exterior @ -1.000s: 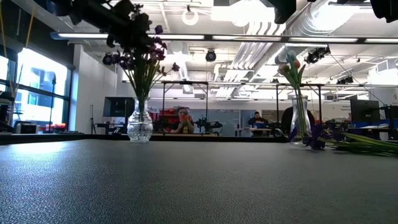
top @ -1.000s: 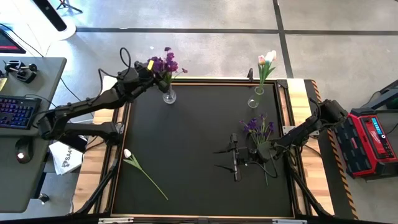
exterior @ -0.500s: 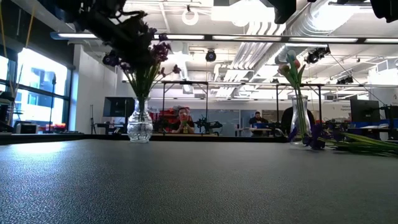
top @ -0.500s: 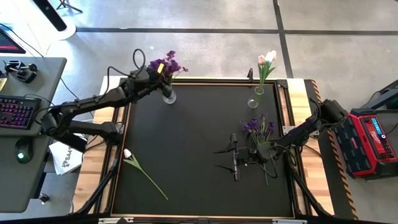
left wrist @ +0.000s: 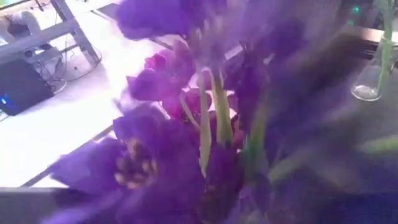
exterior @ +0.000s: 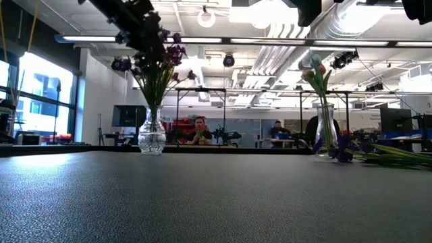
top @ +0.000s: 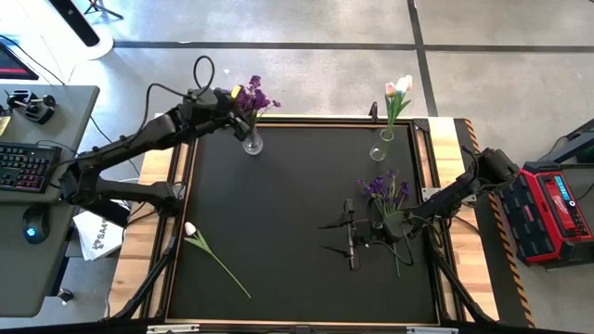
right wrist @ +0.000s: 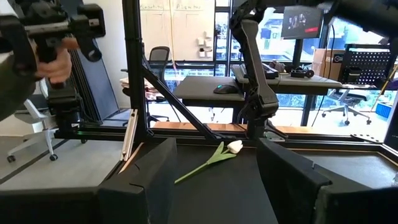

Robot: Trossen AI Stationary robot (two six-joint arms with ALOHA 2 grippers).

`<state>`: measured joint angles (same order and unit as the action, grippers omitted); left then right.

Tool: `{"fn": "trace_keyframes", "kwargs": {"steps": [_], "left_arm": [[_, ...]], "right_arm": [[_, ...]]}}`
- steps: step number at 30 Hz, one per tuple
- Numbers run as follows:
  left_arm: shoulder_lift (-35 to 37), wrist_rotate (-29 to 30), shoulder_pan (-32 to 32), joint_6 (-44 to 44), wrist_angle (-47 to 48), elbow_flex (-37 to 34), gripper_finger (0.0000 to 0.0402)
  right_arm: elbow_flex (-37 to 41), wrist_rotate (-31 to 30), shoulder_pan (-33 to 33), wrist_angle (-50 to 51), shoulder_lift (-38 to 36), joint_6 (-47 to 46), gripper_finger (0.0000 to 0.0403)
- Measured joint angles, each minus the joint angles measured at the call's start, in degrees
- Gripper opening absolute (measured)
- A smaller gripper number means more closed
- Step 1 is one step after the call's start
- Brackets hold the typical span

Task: Sort flowers into vase by color
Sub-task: Put the left violet flowers into the left transparent vase

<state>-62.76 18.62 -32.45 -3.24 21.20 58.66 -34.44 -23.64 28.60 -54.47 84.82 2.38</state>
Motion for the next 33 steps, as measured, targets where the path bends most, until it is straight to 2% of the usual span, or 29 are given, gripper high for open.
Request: {"fn": "trace_keyframes", "kwargs": {"steps": [6, 14, 18, 24, 28, 30, 33], "left_arm": [[0.04, 0.01, 0.02, 1.06, 5.77, 5.44, 0.0274], [0.04, 1.43, 2.37, 2.36, 8.2, 7.36, 0.0253], [-1.03, 3.73, 3.32, 2.55, 8.48, 6.53, 0.0208], [-3.7, 8.97, 3.22, 2.46, 8.15, 4.33, 0.0098], [-5.48, 9.13, 3.23, 1.55, 7.34, 3.73, 0.0035], [-6.0, 9.12, 3.28, 1.44, 6.99, 3.73, 0.0013], [-6.25, 9.39, 3.23, 1.17, 6.88, 3.75, 0.0007]], "right_arm": [[0.0, 0.0, 0.02, 0.66, 0.0, -0.01, 0.0204], [0.0, -0.02, 0.01, 1.08, 0.0, -0.01, 0.0204], [0.0, -0.02, 0.0, 1.08, 0.0, -0.01, 0.0204], [0.0, -0.02, 0.01, 1.08, 0.0, -0.01, 0.0204], [0.0, -0.02, 0.0, 1.08, 0.0, -0.03, 0.0204], [0.0, -0.02, 0.02, 1.1, 0.0, -0.03, 0.0204], [0.0, -0.02, 0.02, 1.08, 0.0, -0.03, 0.0204]]}}
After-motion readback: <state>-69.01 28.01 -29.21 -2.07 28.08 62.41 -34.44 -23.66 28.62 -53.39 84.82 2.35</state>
